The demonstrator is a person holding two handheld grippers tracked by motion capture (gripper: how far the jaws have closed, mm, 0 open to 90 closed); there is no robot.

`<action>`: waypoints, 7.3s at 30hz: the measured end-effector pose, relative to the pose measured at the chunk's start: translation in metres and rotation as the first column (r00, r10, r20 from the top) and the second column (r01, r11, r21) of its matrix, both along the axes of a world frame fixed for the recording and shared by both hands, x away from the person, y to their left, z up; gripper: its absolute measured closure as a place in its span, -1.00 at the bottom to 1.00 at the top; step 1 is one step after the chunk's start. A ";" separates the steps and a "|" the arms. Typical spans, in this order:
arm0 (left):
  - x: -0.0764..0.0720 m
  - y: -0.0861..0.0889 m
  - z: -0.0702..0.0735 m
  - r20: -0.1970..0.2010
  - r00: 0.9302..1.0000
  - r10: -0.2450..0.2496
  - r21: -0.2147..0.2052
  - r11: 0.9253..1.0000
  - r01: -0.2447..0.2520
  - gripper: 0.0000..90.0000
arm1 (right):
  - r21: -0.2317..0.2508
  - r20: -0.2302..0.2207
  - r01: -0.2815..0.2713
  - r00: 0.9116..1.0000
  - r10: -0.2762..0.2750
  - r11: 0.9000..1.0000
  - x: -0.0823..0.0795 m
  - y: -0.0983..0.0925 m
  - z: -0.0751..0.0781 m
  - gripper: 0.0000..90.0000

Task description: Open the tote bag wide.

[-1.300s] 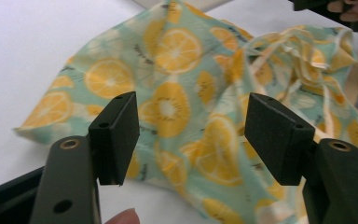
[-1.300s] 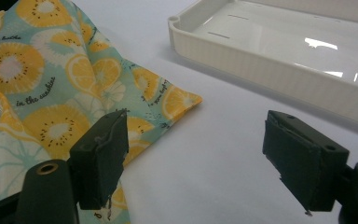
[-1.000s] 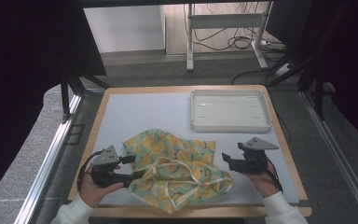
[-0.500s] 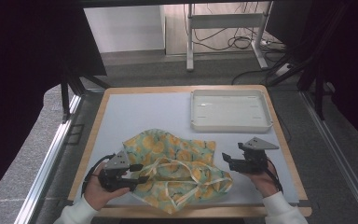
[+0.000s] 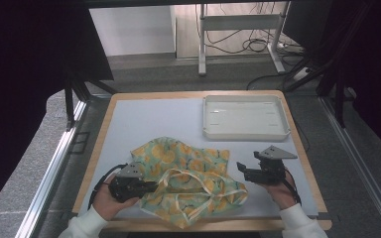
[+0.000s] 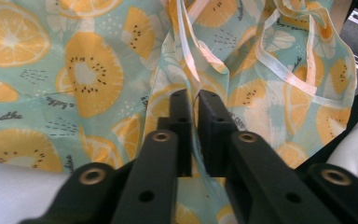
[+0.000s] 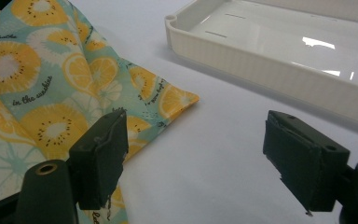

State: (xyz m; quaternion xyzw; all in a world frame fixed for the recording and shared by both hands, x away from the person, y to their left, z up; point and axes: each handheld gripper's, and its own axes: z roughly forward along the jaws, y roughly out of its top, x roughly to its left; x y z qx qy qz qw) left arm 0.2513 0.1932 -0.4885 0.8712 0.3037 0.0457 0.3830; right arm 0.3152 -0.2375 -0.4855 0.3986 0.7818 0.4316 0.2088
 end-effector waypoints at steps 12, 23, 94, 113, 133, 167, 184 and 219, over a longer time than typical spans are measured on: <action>0.001 0.005 0.003 0.004 1.000 0.023 -0.041 0.999 -0.023 1.00 | 0.031 0.017 -0.108 0.994 0.108 0.994 -0.020 0.009 0.032 -0.48; 0.002 0.008 0.002 -0.003 1.000 0.028 -0.055 0.998 -0.029 1.00 | 0.000 -0.020 -0.314 0.949 0.314 0.949 -0.055 0.057 0.042 -0.37; 0.000 0.019 0.012 0.033 0.998 0.051 -0.114 0.992 -0.047 1.00 | -0.012 -0.036 -0.343 0.939 0.342 0.939 -0.049 0.070 0.026 0.90; 0.004 0.025 0.034 0.076 0.994 0.083 -0.179 0.981 -0.068 1.00 | -0.002 0.016 -0.318 0.948 0.318 0.948 -0.031 0.068 0.052 0.90; 0.029 0.031 0.051 0.097 0.985 0.141 -0.213 0.970 -0.118 1.00 | -0.088 0.067 -0.275 0.957 0.281 0.958 0.015 0.083 0.071 0.91; 0.092 0.013 0.025 0.079 0.967 0.243 -0.169 0.959 -0.227 1.00 | -0.187 0.099 -0.154 0.980 0.174 0.970 0.089 0.087 0.041 0.91; 0.093 0.009 0.005 0.062 0.966 0.251 -0.119 0.963 -0.242 1.00 | -0.191 0.026 -0.210 0.975 0.219 0.959 0.067 0.078 0.011 0.91; 0.107 -0.008 -0.038 -0.041 0.970 0.239 -0.028 0.970 -0.240 0.99 | -0.196 -0.157 -0.205 0.972 0.175 0.959 0.077 0.077 -0.038 0.84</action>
